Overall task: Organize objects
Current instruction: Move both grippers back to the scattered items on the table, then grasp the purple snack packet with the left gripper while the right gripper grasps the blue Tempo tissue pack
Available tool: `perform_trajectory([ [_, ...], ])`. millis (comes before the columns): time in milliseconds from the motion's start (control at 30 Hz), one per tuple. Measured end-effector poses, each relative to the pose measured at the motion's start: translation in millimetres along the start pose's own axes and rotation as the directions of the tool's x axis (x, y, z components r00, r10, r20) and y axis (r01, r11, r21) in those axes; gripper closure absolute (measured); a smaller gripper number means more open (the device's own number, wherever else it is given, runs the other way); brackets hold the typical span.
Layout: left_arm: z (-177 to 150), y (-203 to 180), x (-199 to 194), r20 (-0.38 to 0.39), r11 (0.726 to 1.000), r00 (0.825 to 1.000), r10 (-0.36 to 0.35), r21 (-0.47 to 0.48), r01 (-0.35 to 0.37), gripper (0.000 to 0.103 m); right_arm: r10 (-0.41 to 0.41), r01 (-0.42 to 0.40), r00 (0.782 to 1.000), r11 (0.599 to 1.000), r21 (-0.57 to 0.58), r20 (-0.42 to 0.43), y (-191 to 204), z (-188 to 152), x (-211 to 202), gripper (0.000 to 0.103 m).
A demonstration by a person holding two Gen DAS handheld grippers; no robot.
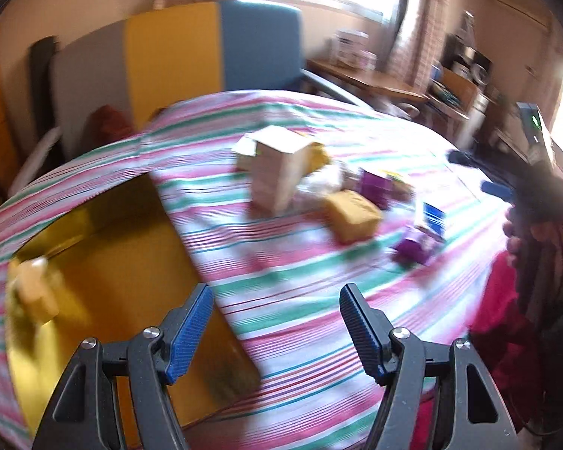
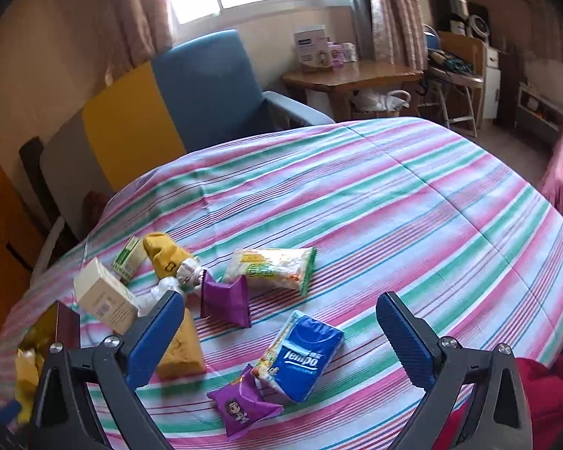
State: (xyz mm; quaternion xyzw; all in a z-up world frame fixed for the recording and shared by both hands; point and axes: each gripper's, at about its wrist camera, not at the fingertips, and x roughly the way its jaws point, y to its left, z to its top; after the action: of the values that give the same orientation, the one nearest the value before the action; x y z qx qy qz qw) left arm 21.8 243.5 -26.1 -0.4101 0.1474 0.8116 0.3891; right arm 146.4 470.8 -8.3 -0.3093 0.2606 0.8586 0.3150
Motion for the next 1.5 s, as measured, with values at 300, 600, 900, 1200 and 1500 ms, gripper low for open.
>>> perform_trajectory([
  [300,14,-77,54,-0.096,0.972,0.983,-0.158,0.162,0.172,0.04,0.011,-0.002,0.997,0.993,0.117,-0.071,-24,1,12,0.0],
  [600,33,-117,113,-0.247,0.94,0.907,-0.34,-0.055,0.337,0.041,0.047,-0.026,0.992,0.985,0.17,-0.118,-32,-1,20,0.0],
  [900,48,-118,159,-0.264,0.916,0.895,-0.36,-0.28,0.286,0.04,0.069,-0.045,0.99,0.98,0.193,-0.124,-35,0,22,0.0],
  [1200,37,-114,151,-0.235,0.956,0.928,-0.291,-0.118,0.27,0.06,0.054,-0.022,0.984,0.983,0.18,-0.17,-36,-3,33,0.001],
  [1500,5,-88,111,-0.179,0.977,0.961,-0.213,-0.021,0.213,0.061,-0.029,0.056,0.962,0.994,0.093,-0.271,-30,-12,56,0.016],
])
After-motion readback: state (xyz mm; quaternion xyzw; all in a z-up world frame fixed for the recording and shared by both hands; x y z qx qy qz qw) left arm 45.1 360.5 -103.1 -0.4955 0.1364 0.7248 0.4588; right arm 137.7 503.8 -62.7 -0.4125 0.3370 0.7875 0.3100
